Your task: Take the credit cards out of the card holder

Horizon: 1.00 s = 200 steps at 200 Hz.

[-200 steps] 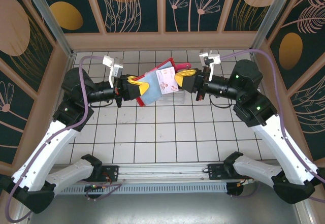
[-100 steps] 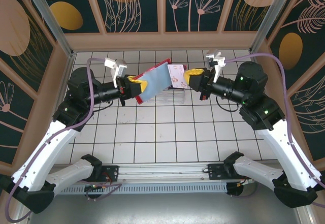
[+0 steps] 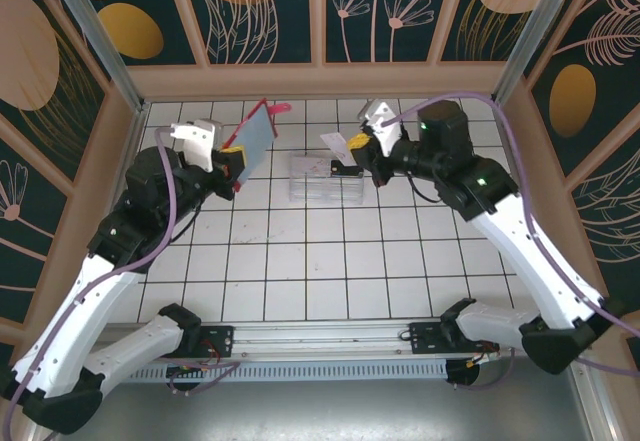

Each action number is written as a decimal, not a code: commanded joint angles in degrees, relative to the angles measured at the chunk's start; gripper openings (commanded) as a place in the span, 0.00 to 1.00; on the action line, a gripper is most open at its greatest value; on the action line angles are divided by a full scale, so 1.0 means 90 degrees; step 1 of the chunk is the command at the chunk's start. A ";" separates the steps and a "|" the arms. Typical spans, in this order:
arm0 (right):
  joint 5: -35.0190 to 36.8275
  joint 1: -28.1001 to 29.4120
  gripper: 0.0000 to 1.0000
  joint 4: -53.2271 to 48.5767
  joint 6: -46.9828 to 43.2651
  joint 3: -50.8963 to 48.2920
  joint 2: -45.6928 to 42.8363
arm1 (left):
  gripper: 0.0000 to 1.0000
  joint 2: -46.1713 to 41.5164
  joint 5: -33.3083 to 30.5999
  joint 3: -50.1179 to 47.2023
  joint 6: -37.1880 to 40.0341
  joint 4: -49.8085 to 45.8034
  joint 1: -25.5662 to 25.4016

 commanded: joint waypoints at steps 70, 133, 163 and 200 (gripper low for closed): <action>0.0128 -0.0235 0.00 -0.1620 -0.2553 0.1623 0.2840 | 0.00 -0.1053 -0.1537 -0.1947 0.0609 0.0810 0.0032; 0.0099 -0.0179 0.00 -0.2536 -0.3347 0.3508 0.4822 | 0.00 -0.1260 -0.1827 -0.2737 0.0683 0.1306 0.0035; 0.0263 -0.0058 0.00 -0.2953 -0.3766 0.4438 0.5669 | 0.00 -0.1304 -0.1886 -0.2836 0.0813 0.1284 0.0033; 0.0467 0.0009 0.00 -0.3667 -0.4042 0.5815 0.6650 | 0.00 -0.1394 -0.1943 -0.2868 0.0827 0.1268 0.0032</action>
